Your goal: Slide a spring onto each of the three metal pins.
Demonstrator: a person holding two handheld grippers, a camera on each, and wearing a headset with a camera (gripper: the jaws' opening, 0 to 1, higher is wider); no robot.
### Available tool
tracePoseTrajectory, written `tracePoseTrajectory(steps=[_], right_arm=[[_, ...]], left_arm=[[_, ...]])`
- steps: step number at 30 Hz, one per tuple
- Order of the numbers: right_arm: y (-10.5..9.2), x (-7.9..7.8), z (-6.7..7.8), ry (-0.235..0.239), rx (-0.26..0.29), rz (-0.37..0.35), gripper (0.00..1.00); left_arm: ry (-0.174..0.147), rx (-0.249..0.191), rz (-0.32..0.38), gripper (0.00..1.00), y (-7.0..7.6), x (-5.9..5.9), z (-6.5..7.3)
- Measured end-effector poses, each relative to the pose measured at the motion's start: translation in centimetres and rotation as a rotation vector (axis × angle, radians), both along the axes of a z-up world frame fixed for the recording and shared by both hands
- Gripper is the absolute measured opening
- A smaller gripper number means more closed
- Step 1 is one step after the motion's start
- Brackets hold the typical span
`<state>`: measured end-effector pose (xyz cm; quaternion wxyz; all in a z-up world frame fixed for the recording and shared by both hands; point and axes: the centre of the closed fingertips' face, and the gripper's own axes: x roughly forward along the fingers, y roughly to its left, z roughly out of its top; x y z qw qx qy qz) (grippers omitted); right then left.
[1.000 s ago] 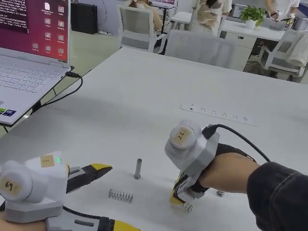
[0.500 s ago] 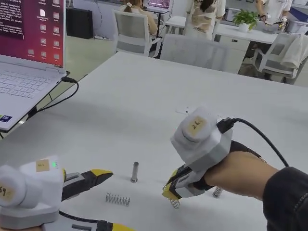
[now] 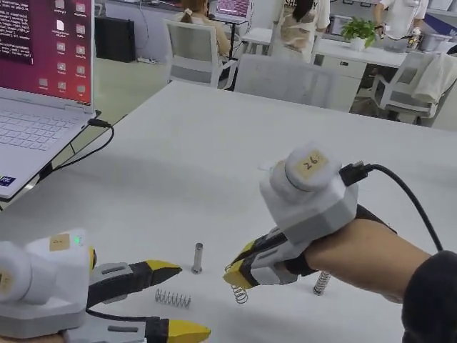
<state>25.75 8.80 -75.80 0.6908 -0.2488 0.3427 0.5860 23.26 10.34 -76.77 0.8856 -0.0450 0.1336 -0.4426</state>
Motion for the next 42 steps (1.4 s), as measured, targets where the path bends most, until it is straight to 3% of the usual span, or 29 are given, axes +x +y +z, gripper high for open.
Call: tracePoseTrajectory(steps=[7, 16, 29, 42], right_arm=[[1.1, -0.4, 0.7, 0.007, 0.037, 0.01, 0.08], [2.5, -1.1, 1.6, 0.022, 0.085, 0.022, 0.08], [3.4, -1.6, 2.1, 0.041, 0.127, 0.025, 0.08], [4.0, -2.1, 2.8, 0.065, 0.17, 0.018, 0.08]], left_arm=[[0.001, -0.003, -0.031, 0.43, -0.8, -0.1, 0.3], [-0.008, -0.006, -0.046, 0.37, -1.4, 0.1, 0.5], [-0.014, -0.066, -0.008, 0.2, -0.9, 0.9, 1.1], [-0.018, -0.057, -0.01, 0.1, -0.8, 1.0, 0.8]])
